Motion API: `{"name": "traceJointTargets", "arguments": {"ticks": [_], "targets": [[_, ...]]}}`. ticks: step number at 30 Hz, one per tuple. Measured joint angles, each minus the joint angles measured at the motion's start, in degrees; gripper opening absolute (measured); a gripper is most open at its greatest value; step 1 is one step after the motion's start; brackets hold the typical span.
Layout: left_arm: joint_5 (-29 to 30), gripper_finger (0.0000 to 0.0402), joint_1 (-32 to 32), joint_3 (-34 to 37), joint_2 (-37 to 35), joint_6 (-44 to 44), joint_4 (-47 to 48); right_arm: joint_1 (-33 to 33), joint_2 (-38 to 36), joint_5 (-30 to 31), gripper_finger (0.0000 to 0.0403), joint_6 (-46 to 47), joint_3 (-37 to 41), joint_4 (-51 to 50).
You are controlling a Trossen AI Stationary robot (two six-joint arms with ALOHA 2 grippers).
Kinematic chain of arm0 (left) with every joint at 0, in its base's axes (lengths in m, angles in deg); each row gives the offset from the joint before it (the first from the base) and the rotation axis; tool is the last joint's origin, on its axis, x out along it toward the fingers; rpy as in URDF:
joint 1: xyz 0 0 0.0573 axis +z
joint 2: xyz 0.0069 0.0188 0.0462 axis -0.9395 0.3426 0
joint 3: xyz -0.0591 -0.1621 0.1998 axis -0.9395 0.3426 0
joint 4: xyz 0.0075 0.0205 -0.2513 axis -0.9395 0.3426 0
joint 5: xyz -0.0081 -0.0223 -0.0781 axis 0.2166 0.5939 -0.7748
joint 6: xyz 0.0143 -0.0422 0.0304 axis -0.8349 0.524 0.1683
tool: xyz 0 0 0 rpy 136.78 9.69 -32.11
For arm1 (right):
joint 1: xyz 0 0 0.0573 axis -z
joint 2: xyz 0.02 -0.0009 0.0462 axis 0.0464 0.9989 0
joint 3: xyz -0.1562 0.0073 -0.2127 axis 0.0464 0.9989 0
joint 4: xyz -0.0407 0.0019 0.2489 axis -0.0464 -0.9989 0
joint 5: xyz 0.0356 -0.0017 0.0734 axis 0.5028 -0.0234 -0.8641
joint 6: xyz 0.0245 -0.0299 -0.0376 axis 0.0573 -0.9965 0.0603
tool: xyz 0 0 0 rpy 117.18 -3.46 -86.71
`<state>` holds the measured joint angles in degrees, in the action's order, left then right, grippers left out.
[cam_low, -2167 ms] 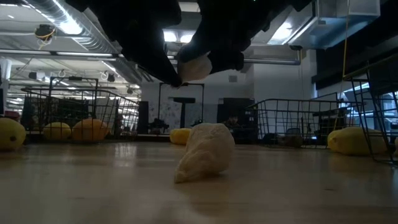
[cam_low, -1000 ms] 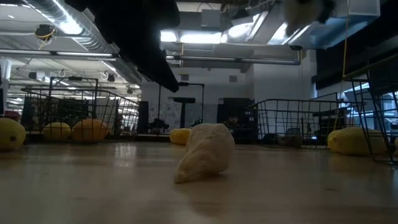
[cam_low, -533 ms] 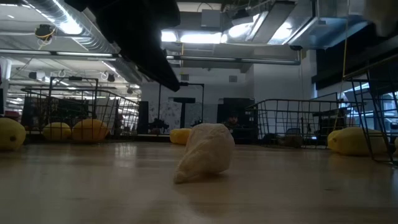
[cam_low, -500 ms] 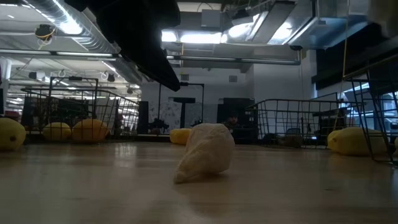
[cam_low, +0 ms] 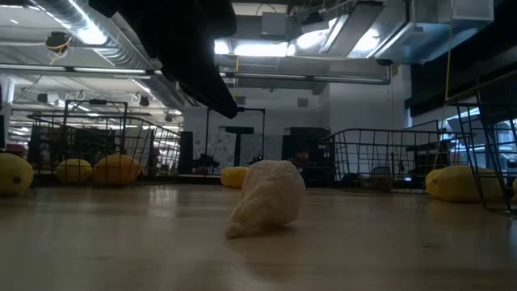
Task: Sort produce into baskets
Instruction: Put the white garlic into the bottom wire basket
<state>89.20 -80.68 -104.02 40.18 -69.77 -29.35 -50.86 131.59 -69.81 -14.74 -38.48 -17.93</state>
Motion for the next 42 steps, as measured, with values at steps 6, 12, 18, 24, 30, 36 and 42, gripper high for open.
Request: {"name": "traceJointTargets", "arguments": {"ticks": [6, 12, 18, 24, 30, 36, 42], "targets": [[0.00, 0.0192, 0.00, 0.00, 0.00, -0.24, 0.02, -0.57, 4.55, -3.50, 0.0241, -0.01, 0.02, -3.55], [0.00, 0.0192, 0.00, 0.00, 0.00, -0.22, 0.35, -0.53, 5.04, -5.63, 0.0241, 0.02, 5.76, 2.14], [0.00, 0.0192, 0.00, 0.00, 0.00, -0.20, 0.44, -0.53, 4.67, -10.27, 0.0241, 1.37, 13.76, 10.54], [0.00, 0.0192, 0.00, 0.00, 0.00, -0.20, 0.42, -0.53, 4.66, -11.44, 0.0241, 2.71, 18.48, 17.09], [0.00, 0.0192, 0.00, 0.00, 0.00, -0.15, 0.40, -0.53, 4.65, -11.10, 0.0241, 4.54, 21.28, 18.16], [0.00, 0.0192, 0.00, 0.00, 0.00, -0.15, 0.39, -0.53, 4.52, -10.25, 0.0241, 4.55, 22.75, 19.51], [0.00, 0.0192, 0.00, 0.00, 0.00, -0.13, 0.39, -0.53, 4.58, -6.85, 0.0256, 4.58, 22.83, 19.78]]}}
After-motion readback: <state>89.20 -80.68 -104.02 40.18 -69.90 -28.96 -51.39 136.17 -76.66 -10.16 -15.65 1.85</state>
